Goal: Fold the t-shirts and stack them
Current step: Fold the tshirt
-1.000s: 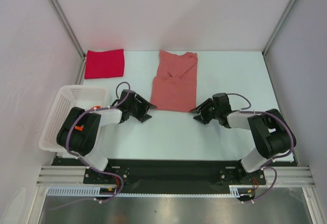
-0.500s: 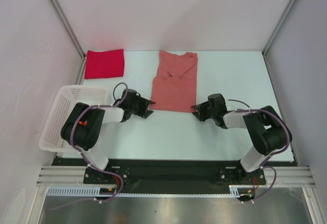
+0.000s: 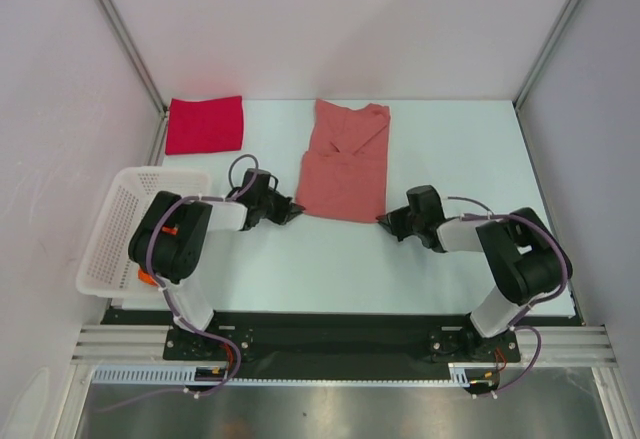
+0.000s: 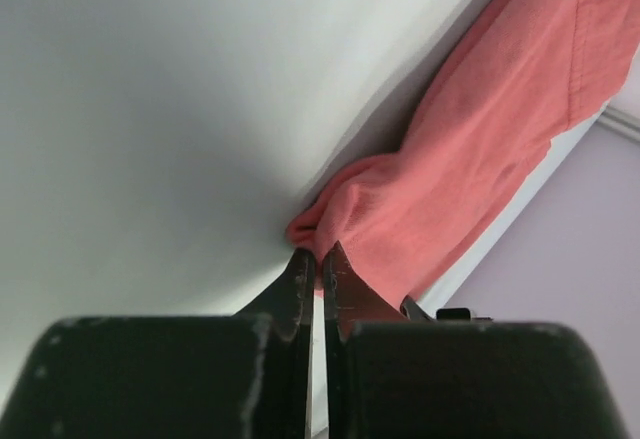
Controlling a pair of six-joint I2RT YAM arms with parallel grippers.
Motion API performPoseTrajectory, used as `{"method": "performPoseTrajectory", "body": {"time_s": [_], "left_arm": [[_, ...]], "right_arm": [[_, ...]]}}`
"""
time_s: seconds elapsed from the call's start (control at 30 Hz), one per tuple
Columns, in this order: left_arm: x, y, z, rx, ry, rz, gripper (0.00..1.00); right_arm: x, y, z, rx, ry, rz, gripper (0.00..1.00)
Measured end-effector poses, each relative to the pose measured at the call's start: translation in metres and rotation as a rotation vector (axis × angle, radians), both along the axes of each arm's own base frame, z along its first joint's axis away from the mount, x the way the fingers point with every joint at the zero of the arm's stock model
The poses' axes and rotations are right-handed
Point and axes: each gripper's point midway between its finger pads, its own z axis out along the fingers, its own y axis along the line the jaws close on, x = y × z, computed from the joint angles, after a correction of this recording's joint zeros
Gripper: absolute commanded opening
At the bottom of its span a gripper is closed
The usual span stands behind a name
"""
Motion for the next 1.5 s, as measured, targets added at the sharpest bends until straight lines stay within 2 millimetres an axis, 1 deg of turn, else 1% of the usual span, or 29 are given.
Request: {"method": "performPoseTrajectory", "body": {"time_s": [0.1,0.13,0.17,0.23,0.33,0.37,0.43,0.57,0.63,0.73,0.87,0.97,1.03,1.07,1.1,1.17,1.2,1.23,1.3,1.33,1.4,1.43,1.47,1.5], "left_arm": [[-0.005,-0.002,0.001,0.017,-0.016,-0.046,0.0],[-0.01,-0.003,0.001,0.022,-0.018,-0.06,0.0],[-0.019,-0.004,0.001,0.03,-0.016,-0.08,0.0],[-0.044,-0.009,0.002,0.035,-0.012,-0.126,0.0],[-0.089,-0.016,0.004,0.037,-0.007,-0.197,0.0],[-0.099,-0.015,0.005,0.037,-0.007,-0.206,0.0],[-0.126,-0.02,0.007,0.031,-0.011,-0.252,0.0],[-0.166,-0.026,0.013,0.005,-0.029,-0.296,0.0],[-0.182,-0.026,0.015,-0.012,-0.03,-0.297,0.0],[-0.198,-0.028,0.024,-0.027,-0.048,-0.302,0.0],[-0.207,-0.033,0.04,-0.042,-0.091,-0.318,0.01],[-0.211,-0.033,0.042,-0.026,-0.087,-0.328,0.0],[-0.208,-0.033,0.045,-0.003,-0.087,-0.326,0.0],[-0.205,-0.034,0.049,0.008,-0.092,-0.329,0.0],[-0.2,-0.036,0.055,0.021,-0.102,-0.333,0.0],[-0.183,-0.041,0.07,0.038,-0.125,-0.325,0.0],[-0.169,-0.043,0.079,0.044,-0.143,-0.314,0.0],[-0.155,-0.044,0.088,0.05,-0.153,-0.3,0.0],[-0.124,-0.045,0.103,0.066,-0.177,-0.276,0.01],[-0.105,-0.047,0.11,0.071,-0.185,-0.269,0.0],[-0.067,-0.049,0.119,0.086,-0.196,-0.258,0.0],[-0.048,-0.053,0.124,0.086,-0.206,-0.26,0.0],[-0.027,-0.055,0.127,0.091,-0.217,-0.265,0.0],[-0.009,-0.057,0.127,0.097,-0.219,-0.27,0.0]], "right_arm": [[-0.017,-0.009,0.001,-0.023,0.011,0.024,0.0],[-0.024,-0.012,0.001,-0.03,0.018,0.034,0.0],[-0.032,-0.016,0.0,-0.039,0.024,0.045,0.0],[-0.05,-0.024,0.0,-0.053,0.04,0.067,0.0],[-0.077,-0.036,0.0,-0.074,0.057,0.097,0.0],[-0.084,-0.038,0.0,-0.08,0.061,0.106,0.0],[-0.102,-0.043,0.001,-0.093,0.071,0.135,0.0],[-0.135,-0.05,0.003,-0.109,0.086,0.196,0.0],[-0.151,-0.052,0.005,-0.117,0.095,0.232,0.0],[-0.165,-0.054,0.012,-0.123,0.085,0.267,0.0],[-0.179,-0.059,0.023,-0.133,0.05,0.301,0.0],[-0.186,-0.06,0.026,-0.152,0.066,0.342,0.0],[-0.184,-0.06,0.029,-0.169,0.078,0.371,0.0],[-0.18,-0.06,0.033,-0.185,0.079,0.385,0.0],[-0.174,-0.061,0.039,-0.202,0.077,0.398,0.0],[-0.151,-0.061,0.056,-0.231,0.058,0.413,0.0],[-0.139,-0.061,0.065,-0.24,0.042,0.415,0.0],[-0.119,-0.062,0.079,-0.253,0.012,0.417,0.0],[-0.088,-0.064,0.098,-0.272,-0.028,0.418,0.0],[-0.07,-0.066,0.106,-0.279,-0.048,0.42,0.0],[-0.034,-0.068,0.115,-0.282,-0.07,0.425,0.0],[-0.02,-0.068,0.116,-0.279,-0.07,0.43,0.0],[-0.002,-0.069,0.114,-0.276,-0.07,0.439,0.0],[0.01,-0.07,0.113,-0.273,-0.065,0.445,0.0]]}}
